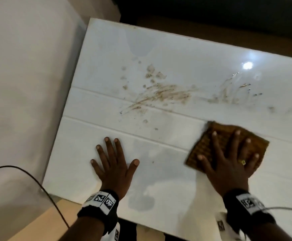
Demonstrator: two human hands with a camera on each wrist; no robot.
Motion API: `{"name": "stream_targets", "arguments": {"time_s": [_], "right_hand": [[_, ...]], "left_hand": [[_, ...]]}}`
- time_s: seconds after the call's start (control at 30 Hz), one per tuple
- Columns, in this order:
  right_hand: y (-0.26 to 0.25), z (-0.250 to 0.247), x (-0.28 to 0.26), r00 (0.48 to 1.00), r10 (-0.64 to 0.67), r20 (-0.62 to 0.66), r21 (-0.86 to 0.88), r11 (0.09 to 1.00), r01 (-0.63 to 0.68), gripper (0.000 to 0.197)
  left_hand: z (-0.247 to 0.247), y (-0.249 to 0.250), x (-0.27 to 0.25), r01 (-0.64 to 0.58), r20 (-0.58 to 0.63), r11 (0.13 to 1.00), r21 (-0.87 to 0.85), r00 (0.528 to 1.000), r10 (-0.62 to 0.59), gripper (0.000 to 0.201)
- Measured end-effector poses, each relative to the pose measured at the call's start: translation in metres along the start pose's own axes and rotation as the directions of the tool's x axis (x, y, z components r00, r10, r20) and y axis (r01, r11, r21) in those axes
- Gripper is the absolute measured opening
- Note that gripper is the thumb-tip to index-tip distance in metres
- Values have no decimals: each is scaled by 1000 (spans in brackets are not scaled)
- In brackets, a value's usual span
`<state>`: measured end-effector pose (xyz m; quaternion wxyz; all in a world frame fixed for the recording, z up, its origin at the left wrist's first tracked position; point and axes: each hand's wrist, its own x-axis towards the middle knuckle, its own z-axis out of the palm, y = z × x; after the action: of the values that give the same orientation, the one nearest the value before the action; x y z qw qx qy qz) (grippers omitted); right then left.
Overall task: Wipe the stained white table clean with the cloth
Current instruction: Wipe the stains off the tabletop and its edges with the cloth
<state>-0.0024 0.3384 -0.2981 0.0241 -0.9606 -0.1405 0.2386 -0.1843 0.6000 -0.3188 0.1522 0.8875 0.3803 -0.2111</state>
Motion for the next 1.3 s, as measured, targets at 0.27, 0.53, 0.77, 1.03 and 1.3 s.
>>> {"name": "stream_targets", "arguments": {"time_s": [0.27,0.53,0.77,1.03,1.3], "right_hand": [[-142,32,-19,920,-391,32,-107,914,392,77],[-103,6,16,999,35,-26,27,999,-35,83],[-237,29,21,910,-413,8,-162,898,409,79],[-156,-3,39,985,-171,33,-71,982,173,81],[-283,30,32,835,-549,27,-227,810,540,76]], "left_hand": [[-18,-8,-4,-92,50,995,37,995,90,90],[-46,-118,44,125,-98,992,-17,987,-126,98],[-43,-124,48,78,-136,996,52,988,-71,92],[-52,-122,50,76,-86,996,47,994,-72,93],[-50,-126,48,69,-75,995,68,995,-64,89]]}}
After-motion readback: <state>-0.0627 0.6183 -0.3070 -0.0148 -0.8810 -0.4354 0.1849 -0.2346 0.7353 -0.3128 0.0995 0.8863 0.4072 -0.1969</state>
